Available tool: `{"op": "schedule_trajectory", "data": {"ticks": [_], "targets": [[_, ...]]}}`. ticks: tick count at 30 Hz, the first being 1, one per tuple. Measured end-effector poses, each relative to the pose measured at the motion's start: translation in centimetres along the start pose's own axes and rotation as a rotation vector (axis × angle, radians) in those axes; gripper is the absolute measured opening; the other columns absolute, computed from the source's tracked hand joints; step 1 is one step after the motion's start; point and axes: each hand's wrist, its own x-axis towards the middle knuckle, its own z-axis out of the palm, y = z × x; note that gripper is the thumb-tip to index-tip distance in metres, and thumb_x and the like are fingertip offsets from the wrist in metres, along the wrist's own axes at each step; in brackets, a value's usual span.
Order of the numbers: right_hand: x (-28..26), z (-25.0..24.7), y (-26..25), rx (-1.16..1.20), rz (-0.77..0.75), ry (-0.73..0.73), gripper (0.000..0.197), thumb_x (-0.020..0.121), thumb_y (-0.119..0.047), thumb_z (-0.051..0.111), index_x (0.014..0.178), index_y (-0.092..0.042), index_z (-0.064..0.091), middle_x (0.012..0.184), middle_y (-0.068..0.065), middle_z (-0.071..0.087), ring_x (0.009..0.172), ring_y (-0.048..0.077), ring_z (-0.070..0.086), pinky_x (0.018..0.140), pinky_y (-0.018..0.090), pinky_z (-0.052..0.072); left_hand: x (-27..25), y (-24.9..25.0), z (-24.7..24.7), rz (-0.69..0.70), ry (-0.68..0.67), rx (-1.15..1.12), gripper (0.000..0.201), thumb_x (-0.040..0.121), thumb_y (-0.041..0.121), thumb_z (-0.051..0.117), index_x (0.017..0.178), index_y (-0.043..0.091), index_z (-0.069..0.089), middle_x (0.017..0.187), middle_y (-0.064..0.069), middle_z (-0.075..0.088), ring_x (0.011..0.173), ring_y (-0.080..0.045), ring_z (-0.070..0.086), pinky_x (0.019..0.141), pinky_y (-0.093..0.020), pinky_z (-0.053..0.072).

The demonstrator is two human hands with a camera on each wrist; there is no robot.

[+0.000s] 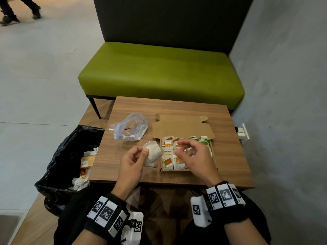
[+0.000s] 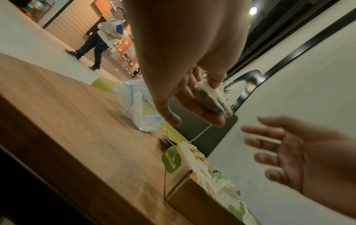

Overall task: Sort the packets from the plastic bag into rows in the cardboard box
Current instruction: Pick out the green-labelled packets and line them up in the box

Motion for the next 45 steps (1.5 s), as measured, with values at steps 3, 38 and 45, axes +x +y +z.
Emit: {"op": "schedule_trajectory", "data": {"ticks": [3, 38, 45], "targets": [[0.0, 1.7, -0.7, -0.005, -0.081, -0.137, 0.036, 0.081, -0.03, 0.079, 0.116, -0.026, 0.07, 0.094, -0.003, 0.067, 0.066, 0.012, 0.057, 0.065, 0.036, 0.058, -0.3, 0.0, 0.4, 0.004, -0.106, 0.037, 0.017, 0.098, 0.009, 0.053, 0.1, -0.004, 0.064, 0.088, -0.017, 0.074, 0.075, -0.03, 0.071, 0.066, -0.039, 0.062], [-1.3, 2.7, -0.8, 0.299, -0.061, -0.099, 0.007, 0.086, -0.006, 0.074, 0.086, -0.012, 0.073, 0.077, 0.006, 0.071, 0.069, 0.02, 0.065, 0.05, 0.032, 0.056, -0.8, 2.9, 0.8, 0.151, -0.277, 0.434, 0.028, 0.087, 0.038, 0.072, 0.11, 0.021, 0.07, 0.101, 0.006, 0.074, 0.094, -0.009, 0.069, 0.08, -0.025, 0.054], [-3.1, 0.7, 0.8, 0.277, -0.032, -0.177, 0.041, 0.079, -0.006, 0.076, 0.112, -0.03, 0.07, 0.097, 0.013, 0.063, 0.072, 0.018, 0.058, 0.062, 0.033, 0.057, -2.0, 4.0, 1.4, 0.071, -0.23, 0.25, 0.013, 0.087, 0.017, 0.071, 0.093, 0.005, 0.073, 0.087, -0.014, 0.074, 0.085, -0.037, 0.069, 0.078, -0.047, 0.056]]}}
